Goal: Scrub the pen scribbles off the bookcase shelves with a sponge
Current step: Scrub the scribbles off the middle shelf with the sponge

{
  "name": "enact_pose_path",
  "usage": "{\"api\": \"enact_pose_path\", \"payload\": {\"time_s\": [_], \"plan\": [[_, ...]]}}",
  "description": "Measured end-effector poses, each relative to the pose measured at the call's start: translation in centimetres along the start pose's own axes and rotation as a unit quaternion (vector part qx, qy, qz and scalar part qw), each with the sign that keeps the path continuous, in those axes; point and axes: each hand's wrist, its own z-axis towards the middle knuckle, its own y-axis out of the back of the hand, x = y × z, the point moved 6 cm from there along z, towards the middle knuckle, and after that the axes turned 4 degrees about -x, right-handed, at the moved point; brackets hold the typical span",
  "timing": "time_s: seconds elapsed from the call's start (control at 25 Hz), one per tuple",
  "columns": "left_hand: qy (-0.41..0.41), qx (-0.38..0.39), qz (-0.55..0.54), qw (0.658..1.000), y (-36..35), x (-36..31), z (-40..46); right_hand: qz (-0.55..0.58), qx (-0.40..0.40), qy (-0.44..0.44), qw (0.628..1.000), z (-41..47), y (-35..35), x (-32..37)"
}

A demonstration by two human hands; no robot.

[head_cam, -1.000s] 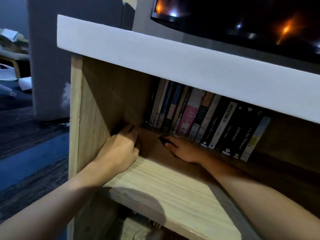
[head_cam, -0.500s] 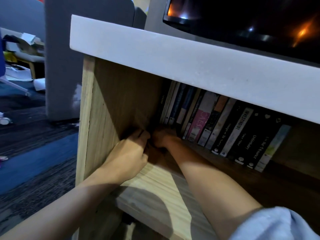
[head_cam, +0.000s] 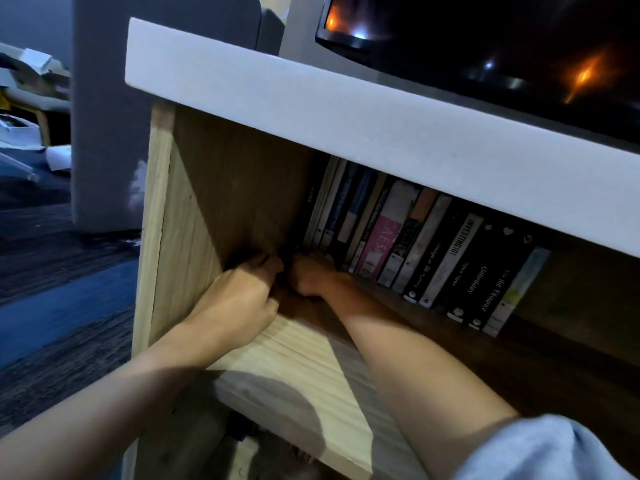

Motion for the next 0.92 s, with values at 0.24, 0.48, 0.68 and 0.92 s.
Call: {"api": "enact_pose_path", "payload": {"time_s": [0.24, 0.48, 0.68, 0.92], "plan": [[0.015, 0.001, 0.006, 1.000, -0.2, 0.2, 0.3, -0.033, 0.006, -0.060, 0.998, -0.1, -0.5, -1.6], [0.011, 0.002, 0.002, 1.000, -0.1, 0.1, 0.2, 0.004, -0.007, -0.092, 0.996, -2.9, -0.2, -5.8], [0.001, 0.010, 0.018, 1.000, -0.4, 0.1, 0.2, 0.043, -0.033, -0.082, 0.995, -4.6, -0.7, -8.4], [-0.007, 0.022, 0.022, 0.999, -0.2, -0.5, 0.4, 0.021, -0.043, -0.093, 0.995, -7.0, -0.4, -11.4]]}}
